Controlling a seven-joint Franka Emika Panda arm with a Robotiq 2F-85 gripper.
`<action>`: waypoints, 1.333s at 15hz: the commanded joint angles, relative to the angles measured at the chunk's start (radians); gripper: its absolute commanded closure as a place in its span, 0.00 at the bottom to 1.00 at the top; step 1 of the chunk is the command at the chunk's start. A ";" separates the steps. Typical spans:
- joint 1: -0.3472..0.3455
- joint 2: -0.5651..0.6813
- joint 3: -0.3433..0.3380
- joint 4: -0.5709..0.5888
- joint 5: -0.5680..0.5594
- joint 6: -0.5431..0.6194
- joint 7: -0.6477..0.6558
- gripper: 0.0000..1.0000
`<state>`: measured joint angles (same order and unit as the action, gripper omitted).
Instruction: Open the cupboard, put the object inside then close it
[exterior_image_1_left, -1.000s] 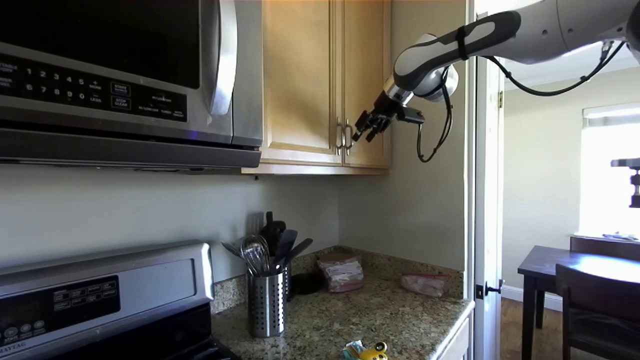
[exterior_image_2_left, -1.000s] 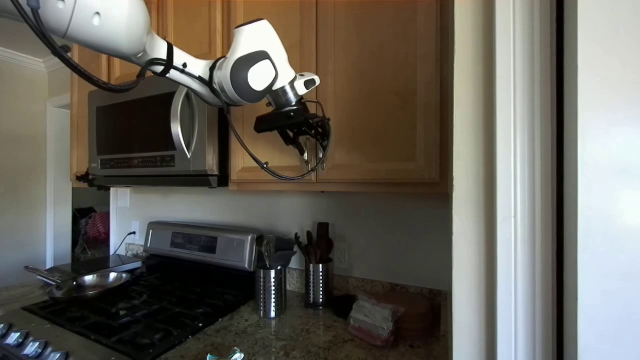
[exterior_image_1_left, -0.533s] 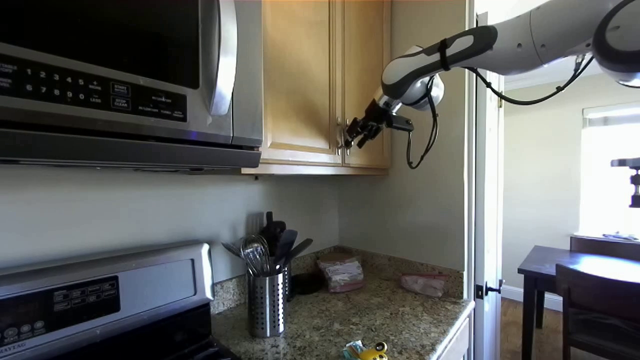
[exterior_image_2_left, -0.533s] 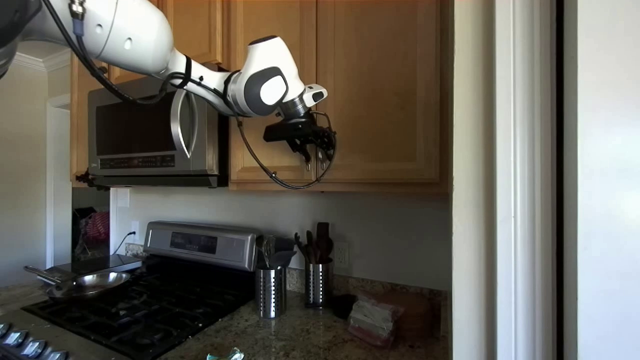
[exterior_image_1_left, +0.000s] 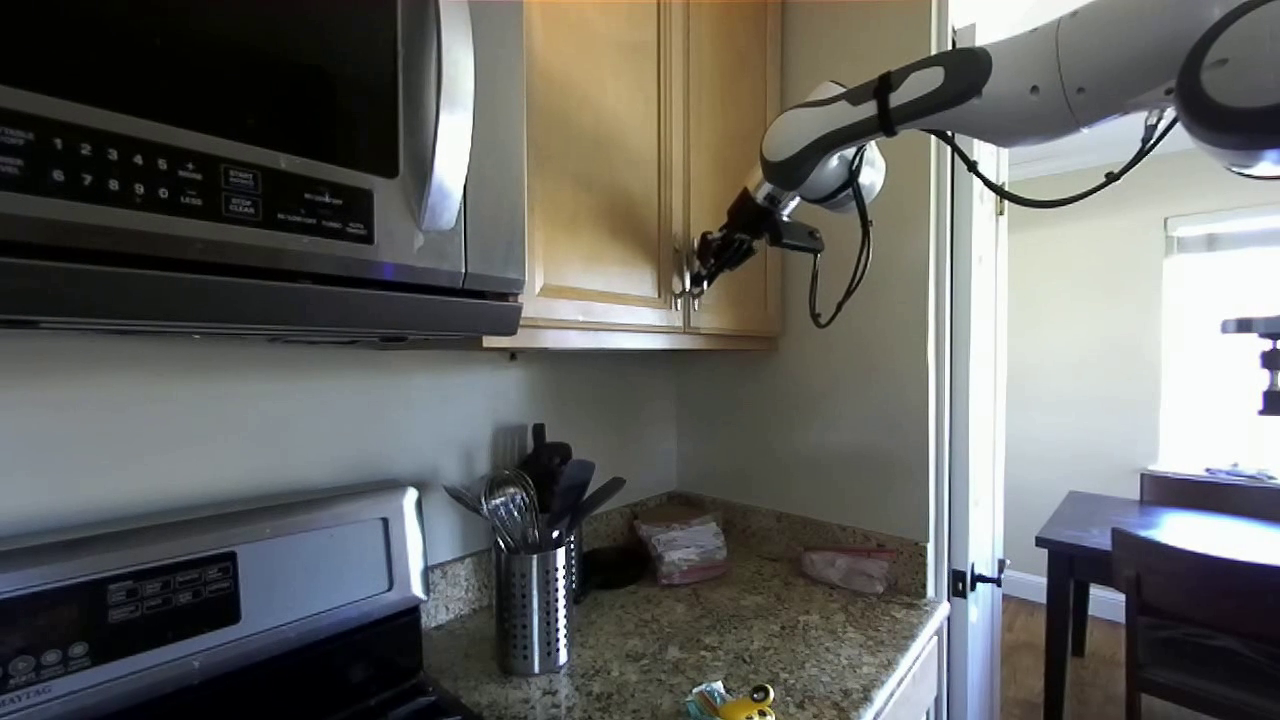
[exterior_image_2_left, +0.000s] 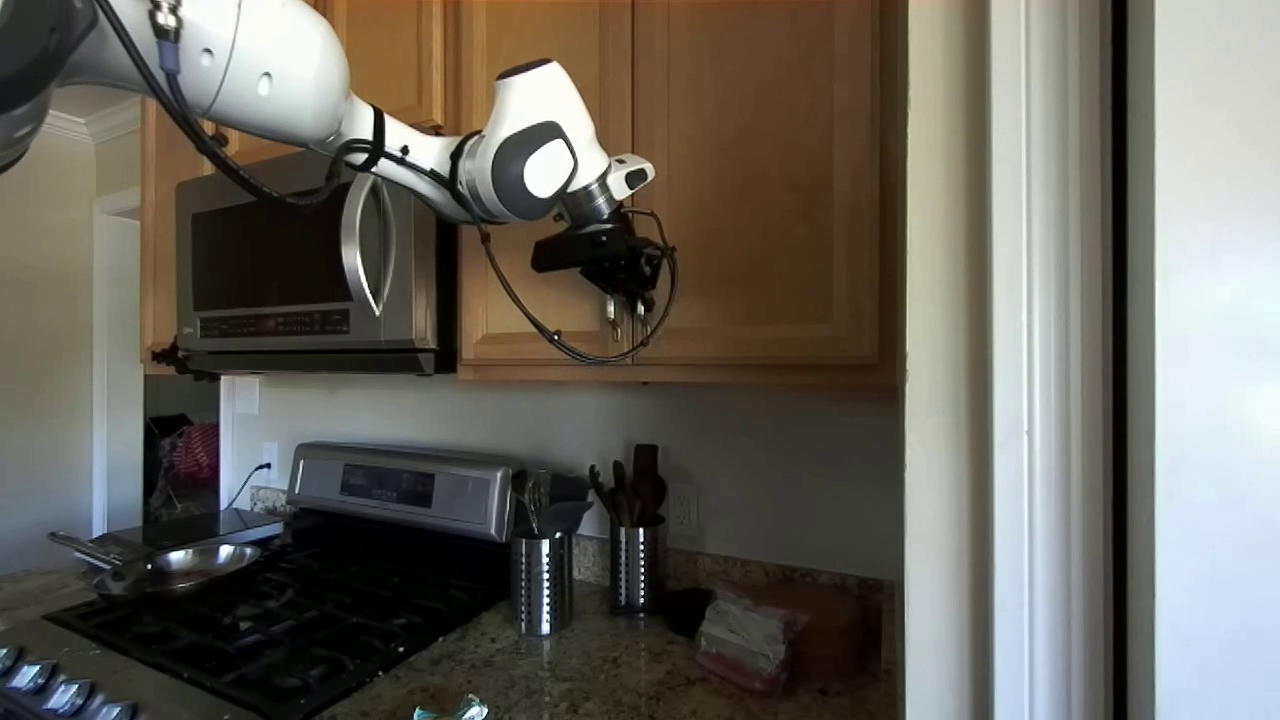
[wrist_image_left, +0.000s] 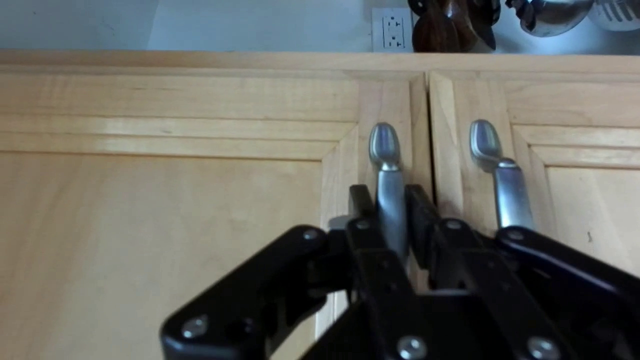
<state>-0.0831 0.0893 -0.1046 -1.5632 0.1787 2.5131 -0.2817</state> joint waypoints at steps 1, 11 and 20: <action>-0.010 -0.031 0.012 -0.035 -0.025 -0.007 0.011 0.94; -0.011 -0.261 -0.007 -0.230 -0.421 -0.072 0.441 0.90; -0.140 -0.420 0.101 -0.334 -0.757 -0.406 0.890 0.90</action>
<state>-0.1604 -0.3065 -0.0531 -1.8454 -0.4894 2.1546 0.4678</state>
